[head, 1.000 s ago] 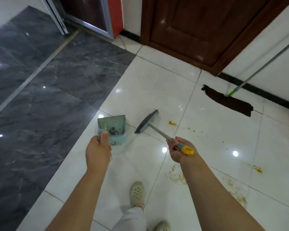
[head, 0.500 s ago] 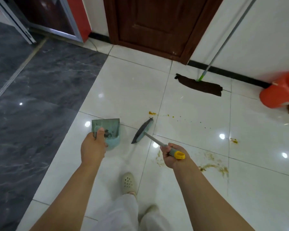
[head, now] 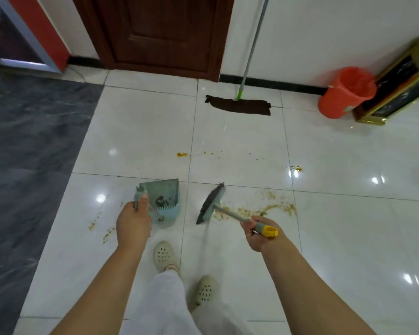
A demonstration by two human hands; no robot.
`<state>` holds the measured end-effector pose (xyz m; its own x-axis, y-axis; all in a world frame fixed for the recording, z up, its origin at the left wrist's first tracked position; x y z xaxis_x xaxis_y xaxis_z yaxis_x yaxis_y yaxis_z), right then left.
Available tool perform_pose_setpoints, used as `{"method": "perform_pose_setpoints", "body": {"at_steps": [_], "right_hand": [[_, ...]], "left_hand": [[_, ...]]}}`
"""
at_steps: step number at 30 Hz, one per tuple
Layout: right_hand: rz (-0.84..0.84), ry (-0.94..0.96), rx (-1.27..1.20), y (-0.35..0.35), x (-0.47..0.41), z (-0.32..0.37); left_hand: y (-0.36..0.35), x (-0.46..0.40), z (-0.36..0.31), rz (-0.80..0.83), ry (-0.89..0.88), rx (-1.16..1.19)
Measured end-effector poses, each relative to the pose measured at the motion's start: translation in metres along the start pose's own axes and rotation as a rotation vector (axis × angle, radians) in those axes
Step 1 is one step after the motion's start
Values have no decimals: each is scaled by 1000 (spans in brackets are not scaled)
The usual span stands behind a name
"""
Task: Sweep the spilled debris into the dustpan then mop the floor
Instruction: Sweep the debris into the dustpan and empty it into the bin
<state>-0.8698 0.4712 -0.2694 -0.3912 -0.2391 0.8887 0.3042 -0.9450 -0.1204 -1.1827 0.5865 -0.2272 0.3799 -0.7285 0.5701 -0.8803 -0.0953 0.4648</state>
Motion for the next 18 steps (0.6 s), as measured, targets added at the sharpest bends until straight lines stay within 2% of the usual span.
{"method": "perform_pose_setpoints", "body": {"at_steps": [6, 10, 18], "right_hand": [[25, 15, 48, 69, -3, 23], [119, -31, 85, 94, 5, 21], [270, -125, 204, 78, 22, -19]], "left_hand": [[-24, 29, -6, 36, -70, -91], [-30, 40, -9, 62, -93, -82], [-25, 43, -15, 29, -102, -97]]}}
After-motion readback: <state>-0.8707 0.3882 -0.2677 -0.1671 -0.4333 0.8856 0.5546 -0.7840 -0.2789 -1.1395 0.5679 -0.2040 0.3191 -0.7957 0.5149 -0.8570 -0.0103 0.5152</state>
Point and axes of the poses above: each hand's wrist, its own x-axis away from the middle knuckle, its own y-axis out of the back of the hand, z = x × y, the point moved 8 cm from there along -x, towards the middle knuckle, and after that the axes turned 14 degrees about y, right-handed, at the moved point
